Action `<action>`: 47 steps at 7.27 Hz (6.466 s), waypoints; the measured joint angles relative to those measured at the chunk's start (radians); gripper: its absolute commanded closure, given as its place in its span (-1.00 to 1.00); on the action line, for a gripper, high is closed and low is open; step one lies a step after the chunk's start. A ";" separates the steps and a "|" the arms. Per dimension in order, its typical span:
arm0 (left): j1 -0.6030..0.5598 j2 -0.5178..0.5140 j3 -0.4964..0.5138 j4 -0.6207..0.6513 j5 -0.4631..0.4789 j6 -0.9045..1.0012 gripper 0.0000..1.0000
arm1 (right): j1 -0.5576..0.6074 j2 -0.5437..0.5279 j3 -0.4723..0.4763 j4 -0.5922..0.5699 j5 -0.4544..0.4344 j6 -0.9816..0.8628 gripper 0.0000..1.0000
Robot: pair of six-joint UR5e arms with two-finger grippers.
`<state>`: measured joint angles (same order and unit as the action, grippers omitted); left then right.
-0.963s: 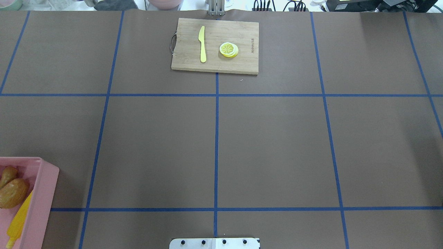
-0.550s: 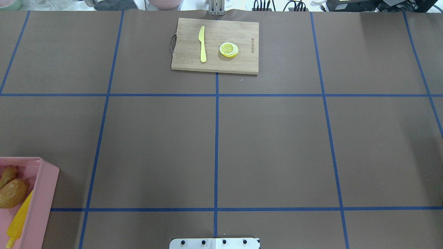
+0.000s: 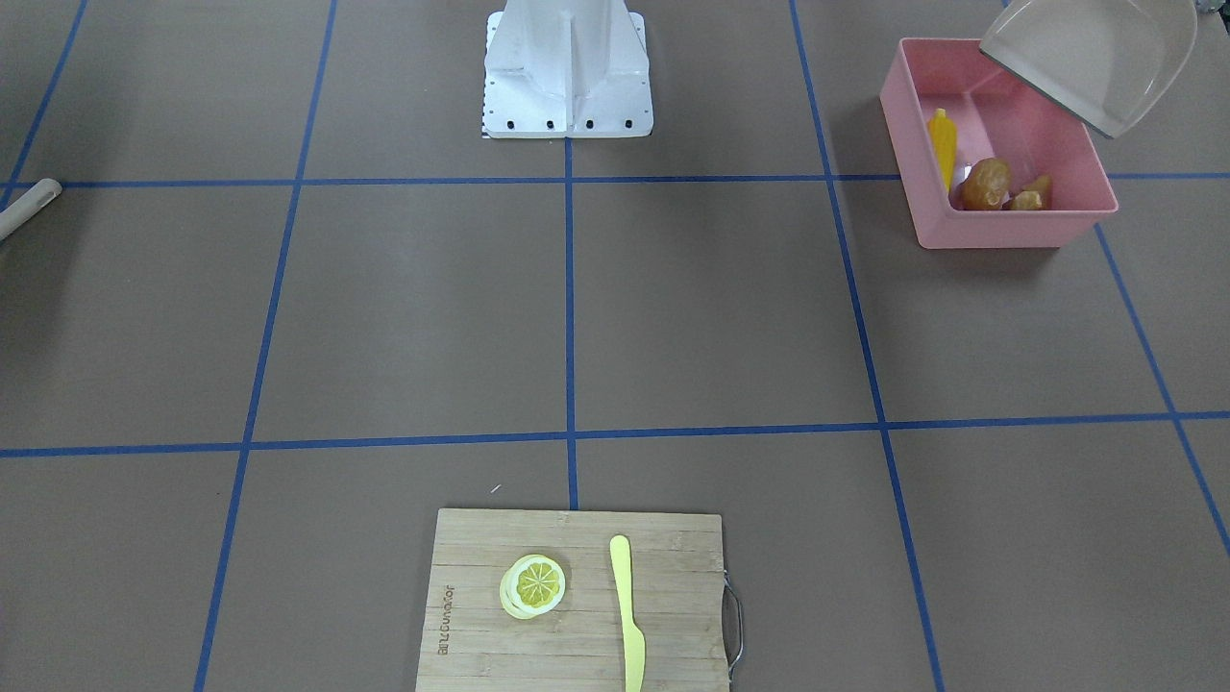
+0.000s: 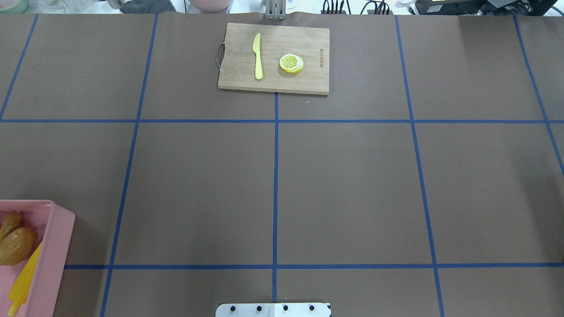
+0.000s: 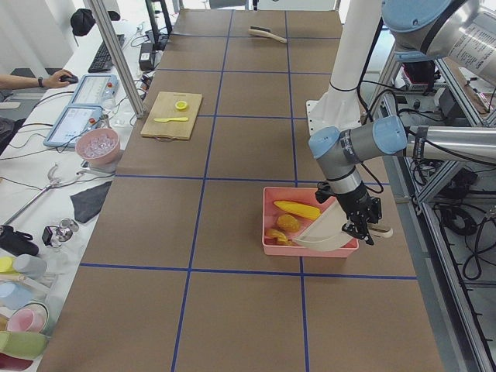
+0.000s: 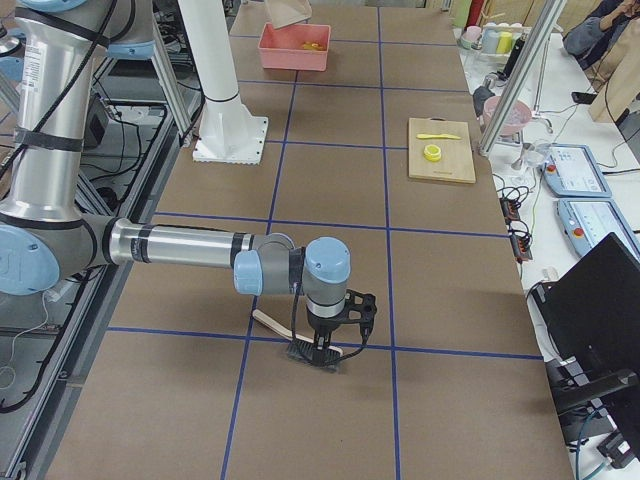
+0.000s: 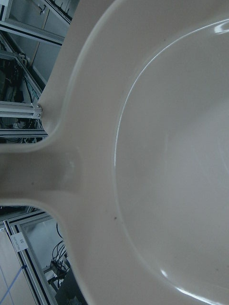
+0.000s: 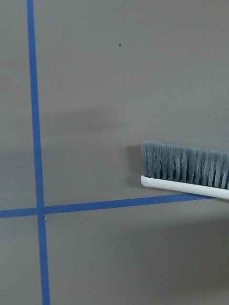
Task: Sweep and dump trash into bin
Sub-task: 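Hold the emptied dustpan tilted over the pink bin with the left gripper, then lift the white dustpan up and away from the pink bin with the left gripper, then lower the white dustpan onto the table with the left gripper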
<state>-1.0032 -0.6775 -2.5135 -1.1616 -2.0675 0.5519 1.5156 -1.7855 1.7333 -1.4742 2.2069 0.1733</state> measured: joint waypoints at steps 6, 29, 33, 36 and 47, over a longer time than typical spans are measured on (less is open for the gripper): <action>-0.002 0.004 -0.077 0.139 0.014 -0.006 1.00 | 0.000 0.000 -0.002 0.000 -0.005 0.000 -1.00; -0.366 -1.102 0.474 0.221 -0.105 -0.433 1.00 | 0.000 0.001 -0.014 0.000 0.003 0.000 -1.00; -0.171 -1.202 0.448 0.273 -0.100 -0.320 1.00 | 0.000 0.001 -0.014 0.000 0.002 0.000 -1.00; -0.111 -1.211 0.430 0.122 -0.098 -0.139 1.00 | 0.000 0.001 -0.014 0.000 0.003 0.000 -1.00; 0.410 -1.204 0.424 -0.105 0.084 -0.104 1.00 | 0.000 0.002 -0.017 0.000 0.000 0.000 -1.00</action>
<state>-0.5931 -1.8818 -2.0895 -1.2668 -1.9834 0.4480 1.5156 -1.7840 1.7159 -1.4741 2.2065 0.1733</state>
